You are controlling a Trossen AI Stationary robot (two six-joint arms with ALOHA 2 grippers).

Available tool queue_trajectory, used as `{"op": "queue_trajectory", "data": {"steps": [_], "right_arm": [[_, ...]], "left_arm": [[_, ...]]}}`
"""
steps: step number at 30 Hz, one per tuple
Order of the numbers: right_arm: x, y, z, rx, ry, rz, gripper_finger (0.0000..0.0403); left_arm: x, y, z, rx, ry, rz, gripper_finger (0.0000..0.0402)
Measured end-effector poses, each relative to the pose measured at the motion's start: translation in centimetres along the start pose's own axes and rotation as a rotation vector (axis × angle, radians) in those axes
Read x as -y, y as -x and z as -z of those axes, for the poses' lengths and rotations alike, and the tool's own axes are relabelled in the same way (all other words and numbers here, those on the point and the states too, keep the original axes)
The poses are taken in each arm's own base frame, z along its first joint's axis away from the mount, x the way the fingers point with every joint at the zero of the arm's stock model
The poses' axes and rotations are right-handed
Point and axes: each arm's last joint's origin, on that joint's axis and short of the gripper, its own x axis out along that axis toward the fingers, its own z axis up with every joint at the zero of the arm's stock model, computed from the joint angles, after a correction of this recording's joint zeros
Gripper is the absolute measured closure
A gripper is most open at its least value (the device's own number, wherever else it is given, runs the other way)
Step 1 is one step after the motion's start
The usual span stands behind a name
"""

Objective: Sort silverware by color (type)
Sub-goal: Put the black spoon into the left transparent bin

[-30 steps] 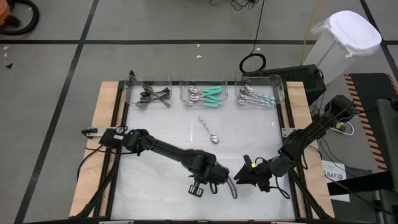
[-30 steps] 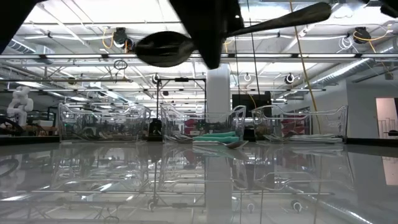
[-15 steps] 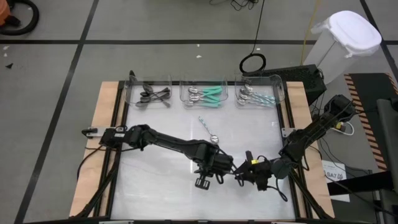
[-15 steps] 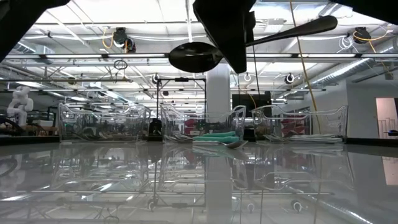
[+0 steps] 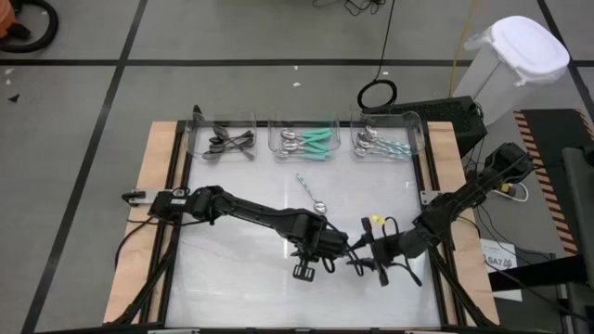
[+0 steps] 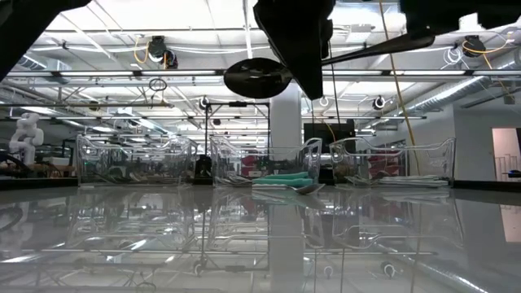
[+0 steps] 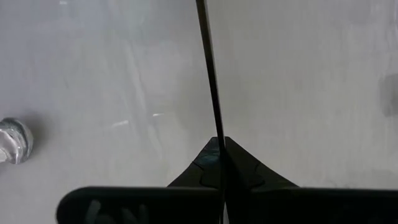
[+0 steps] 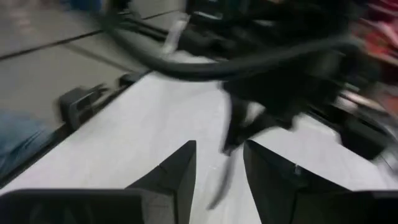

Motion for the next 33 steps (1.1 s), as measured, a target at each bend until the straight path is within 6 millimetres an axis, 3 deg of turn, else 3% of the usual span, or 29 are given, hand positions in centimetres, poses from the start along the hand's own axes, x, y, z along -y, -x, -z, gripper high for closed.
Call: {"op": "queue_trajectory", "data": {"steps": [10, 17, 33], "right_arm": [[-2.3, 0.9, 0.7, -0.013, 0.535, -0.187, 0.0275], [-3.0, 0.9, 1.3, -0.068, 0.926, -0.075, 0.0275], [-4.2, 1.7, 1.1, -0.089, 1.280, 0.008, 0.0275]], "left_arm": [[0.3, 0.1, -0.1, 0.011, -0.060, 0.212, 0.0401], [-1.3, 0.4, -0.7, 0.086, -0.040, 0.323, 0.0401], [-4.0, 0.7, -0.4, 0.090, -0.006, 0.410, 0.0401]]}}
